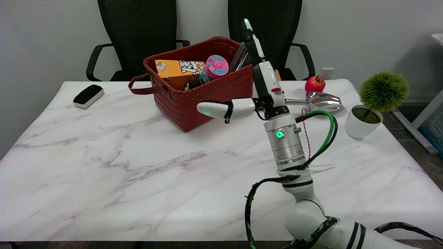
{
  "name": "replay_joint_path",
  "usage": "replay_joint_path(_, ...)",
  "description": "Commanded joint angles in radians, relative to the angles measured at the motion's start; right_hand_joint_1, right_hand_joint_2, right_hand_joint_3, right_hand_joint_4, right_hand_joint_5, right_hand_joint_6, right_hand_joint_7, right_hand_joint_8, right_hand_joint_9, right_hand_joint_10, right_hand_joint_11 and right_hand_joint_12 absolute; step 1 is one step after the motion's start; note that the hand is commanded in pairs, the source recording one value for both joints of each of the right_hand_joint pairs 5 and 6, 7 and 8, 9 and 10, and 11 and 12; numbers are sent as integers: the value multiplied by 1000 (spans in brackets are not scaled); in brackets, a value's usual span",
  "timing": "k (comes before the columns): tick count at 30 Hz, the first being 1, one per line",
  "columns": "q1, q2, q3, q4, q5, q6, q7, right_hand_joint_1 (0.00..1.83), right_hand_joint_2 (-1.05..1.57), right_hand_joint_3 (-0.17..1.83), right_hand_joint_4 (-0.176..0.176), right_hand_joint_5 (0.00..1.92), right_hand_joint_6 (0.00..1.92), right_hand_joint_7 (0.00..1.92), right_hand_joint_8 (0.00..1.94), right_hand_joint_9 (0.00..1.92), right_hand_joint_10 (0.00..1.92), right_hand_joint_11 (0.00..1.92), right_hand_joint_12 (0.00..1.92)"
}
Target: Pick up the potted plant.
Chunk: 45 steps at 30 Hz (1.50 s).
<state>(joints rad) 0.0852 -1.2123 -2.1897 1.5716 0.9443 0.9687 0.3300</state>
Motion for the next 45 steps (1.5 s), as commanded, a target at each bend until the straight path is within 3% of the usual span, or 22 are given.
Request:
replay_joint_path(1,-78,75,30,-12,-99,109,58,923,123,347,0,0,0,0,0,0,0,0,0)
replay_joint_path(9,-88,73,55,-6,-106,174,-30,930,111,343,0,0,0,0,0,0,0,0,0)
replay_joint_path(17,-91,62,95,90,64,198,-498,966,106,336,0,0,0,0,0,0,0,0,0)
replay_joint_path(23,-76,19,100,121,191,214,-697,969,129,334,0,0,0,0,0,0,0,0,0)
replay_joint_path(30,-84,23,132,121,205,291,-718,974,121,346,0,0,0,0,0,0,0,0,0)
replay_joint_path(40,-137,152,156,154,245,468,-718,994,40,393,0,0,0,0,0,0,0,0,0)
replay_joint_path(45,-187,167,183,154,246,530,-716,997,28,397,0,0,0,0,0,0,0,0,0)
